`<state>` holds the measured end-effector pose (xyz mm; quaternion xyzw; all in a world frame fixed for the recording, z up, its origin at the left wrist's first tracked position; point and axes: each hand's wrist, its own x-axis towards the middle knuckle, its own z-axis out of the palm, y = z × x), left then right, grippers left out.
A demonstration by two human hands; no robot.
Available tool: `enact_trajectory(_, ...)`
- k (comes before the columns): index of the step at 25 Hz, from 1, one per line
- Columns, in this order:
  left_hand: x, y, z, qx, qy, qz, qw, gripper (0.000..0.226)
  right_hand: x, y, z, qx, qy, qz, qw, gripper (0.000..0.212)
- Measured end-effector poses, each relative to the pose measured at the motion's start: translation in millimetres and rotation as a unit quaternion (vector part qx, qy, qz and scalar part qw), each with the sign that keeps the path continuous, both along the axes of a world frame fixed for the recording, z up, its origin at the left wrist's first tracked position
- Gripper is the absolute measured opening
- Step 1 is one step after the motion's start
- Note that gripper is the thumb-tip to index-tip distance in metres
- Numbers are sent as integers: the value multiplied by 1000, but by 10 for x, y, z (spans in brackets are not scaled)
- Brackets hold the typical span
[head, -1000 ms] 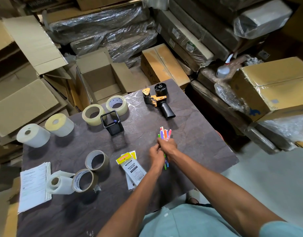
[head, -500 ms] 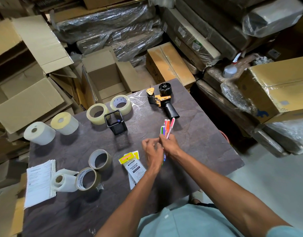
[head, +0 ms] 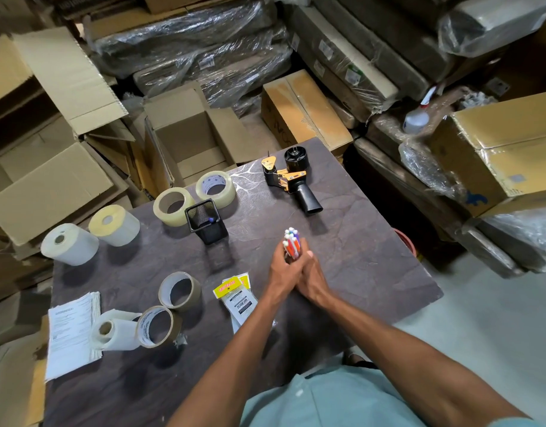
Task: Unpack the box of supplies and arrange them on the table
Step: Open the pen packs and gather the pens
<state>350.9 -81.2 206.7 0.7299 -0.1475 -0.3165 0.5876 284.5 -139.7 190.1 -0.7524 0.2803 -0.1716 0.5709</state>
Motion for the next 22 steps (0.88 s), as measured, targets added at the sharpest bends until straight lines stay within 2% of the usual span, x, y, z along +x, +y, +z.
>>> enact_trajectory(3,-90,5,-195,21,3,-6,1000,34,-173,7,-97,23,77,39,996,32)
enact_trajectory(6,-91,-24,-263,15,-18,4,1000,28,-33,32,-47,130,12,-42,990,34)
enact_trajectory(7,-80,-22,-309,9,-20,5,1000,31,22,44,-86,117,-6,-73,990,33)
enact_trajectory(8,-64,-23,-348,8,-18,-2,1000,34,84,44,-137,143,-20,-103,984,31)
enact_trajectory(10,-46,2,-383,24,-19,-21,999,35,105,40,-191,164,-34,-115,979,25)
enact_trajectory(12,-11,23,-292,29,-17,-23,999,46,141,12,-128,157,-30,-110,981,14)
enact_trajectory(14,63,98,-78,-4,12,-3,1000,72,225,-37,-68,123,3,-77,989,9)
enact_trajectory(16,209,245,107,-48,47,55,996,83,386,-44,81,99,31,-30,994,15)
enact_trajectory(19,471,548,262,-93,69,167,979,67,745,-5,380,137,14,-32,990,27)
enact_trajectory(22,631,824,297,-89,61,243,964,29,1137,43,648,188,-17,-4,982,35)
